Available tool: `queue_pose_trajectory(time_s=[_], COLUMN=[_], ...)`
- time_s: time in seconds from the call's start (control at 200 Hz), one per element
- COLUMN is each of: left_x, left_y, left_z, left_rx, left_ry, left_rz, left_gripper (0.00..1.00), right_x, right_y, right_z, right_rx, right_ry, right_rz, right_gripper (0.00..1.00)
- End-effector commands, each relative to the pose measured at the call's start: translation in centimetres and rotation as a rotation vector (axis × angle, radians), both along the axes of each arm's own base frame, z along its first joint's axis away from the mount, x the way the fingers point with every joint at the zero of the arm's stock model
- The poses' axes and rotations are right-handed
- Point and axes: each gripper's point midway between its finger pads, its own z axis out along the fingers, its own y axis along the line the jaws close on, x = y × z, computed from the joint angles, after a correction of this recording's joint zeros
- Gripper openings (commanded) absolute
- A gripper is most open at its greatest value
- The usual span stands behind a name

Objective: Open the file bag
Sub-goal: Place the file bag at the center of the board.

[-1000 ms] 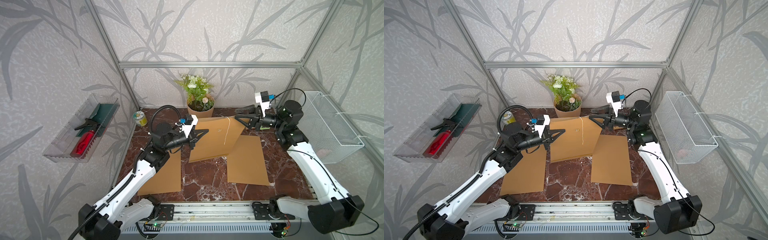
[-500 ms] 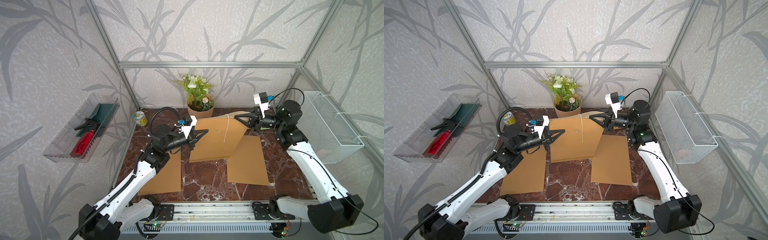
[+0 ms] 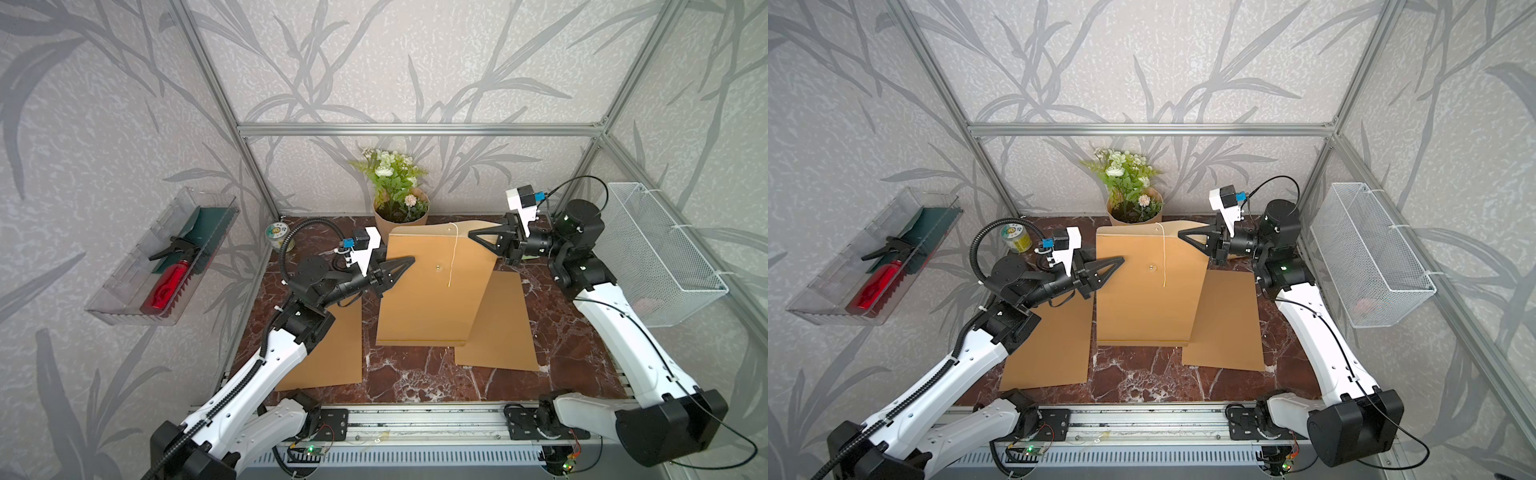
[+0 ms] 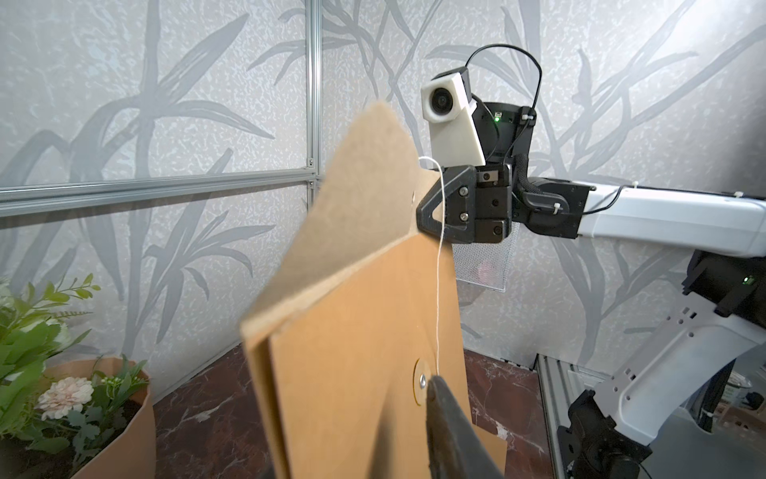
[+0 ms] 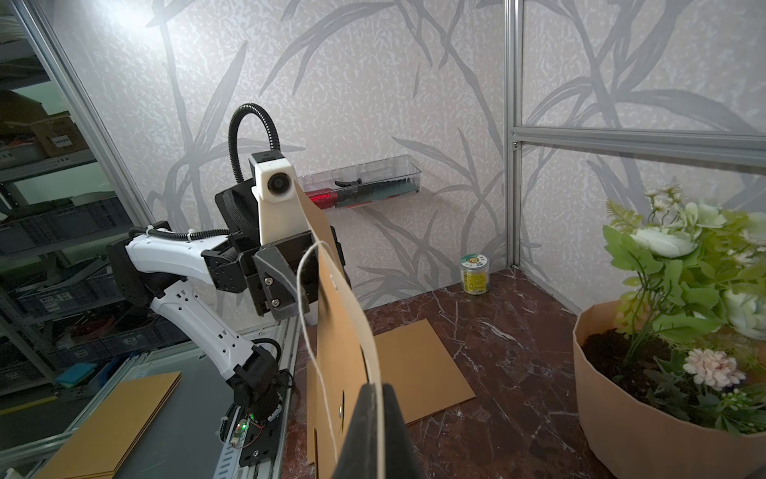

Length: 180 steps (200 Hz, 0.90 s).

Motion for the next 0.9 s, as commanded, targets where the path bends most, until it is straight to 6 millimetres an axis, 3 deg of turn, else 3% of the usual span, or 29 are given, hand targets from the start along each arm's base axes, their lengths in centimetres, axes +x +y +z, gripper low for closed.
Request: queue_pose_trajectory(time_s=[0.0, 0.595, 0.895], left_x=[-0.2, 1.3, 1.6], left_y=[0.2, -1.0, -1.6], left_z=[2.2, 5.6, 5.9], left_rx=[-0.056, -0.147, -0.165], left_ry=[-0.032, -0.055, -0.046], left_rz=[-0.009, -0.068, -0.115], left_gripper=[0.38, 0.36, 0.12], right_x=[-0.5, 0.0, 0.1], right_y=[0.1, 0.7, 1.1], right_z=[1.1, 0.4, 0.6], right_rx=[0.003, -0.021, -0.027], right_ry=[-0.044, -0.033, -0.039], right_rz=[0.018, 0.029, 0.033], right_gripper=[0.03, 0.0, 0.0])
